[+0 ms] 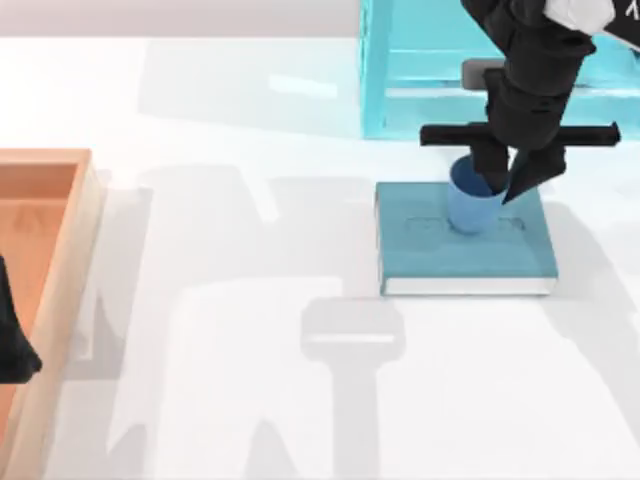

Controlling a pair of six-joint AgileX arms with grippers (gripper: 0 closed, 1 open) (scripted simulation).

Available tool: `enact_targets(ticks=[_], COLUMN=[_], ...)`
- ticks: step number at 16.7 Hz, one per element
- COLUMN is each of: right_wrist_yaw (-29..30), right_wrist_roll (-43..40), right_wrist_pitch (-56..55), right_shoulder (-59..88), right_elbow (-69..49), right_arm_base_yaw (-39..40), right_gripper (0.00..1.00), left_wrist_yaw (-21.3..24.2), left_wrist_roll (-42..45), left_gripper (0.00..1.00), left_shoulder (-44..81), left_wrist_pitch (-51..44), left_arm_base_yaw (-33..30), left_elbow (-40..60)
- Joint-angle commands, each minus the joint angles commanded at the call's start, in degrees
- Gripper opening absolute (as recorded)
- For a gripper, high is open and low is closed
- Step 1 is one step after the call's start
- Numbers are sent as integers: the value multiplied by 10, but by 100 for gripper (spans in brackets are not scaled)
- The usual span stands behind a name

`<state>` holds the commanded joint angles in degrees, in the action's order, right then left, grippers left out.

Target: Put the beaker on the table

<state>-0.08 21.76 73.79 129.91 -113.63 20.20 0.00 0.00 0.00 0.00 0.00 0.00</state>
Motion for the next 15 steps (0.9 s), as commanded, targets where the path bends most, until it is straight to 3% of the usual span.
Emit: enact_targets(ticks=[5, 10, 15], right_wrist_yaw=[0, 0, -6], right_wrist_roll=[-1, -1, 7], right_wrist_pitch=[72, 74, 48], right_shoulder=[-3, -3, -78], right_elbow=[-72, -72, 22], right_arm_base_yaw=[0, 0, 5], right_gripper=[0, 0, 0], left_wrist_yaw=[0, 0, 0], left_wrist_roll=[0, 0, 0], left_gripper=[100, 100, 100], left_shoulder=[0, 0, 0], left_wrist_pitch=[0, 0, 0], left_arm_base_yaw=[0, 0, 0], left_elbow=[0, 0, 0])
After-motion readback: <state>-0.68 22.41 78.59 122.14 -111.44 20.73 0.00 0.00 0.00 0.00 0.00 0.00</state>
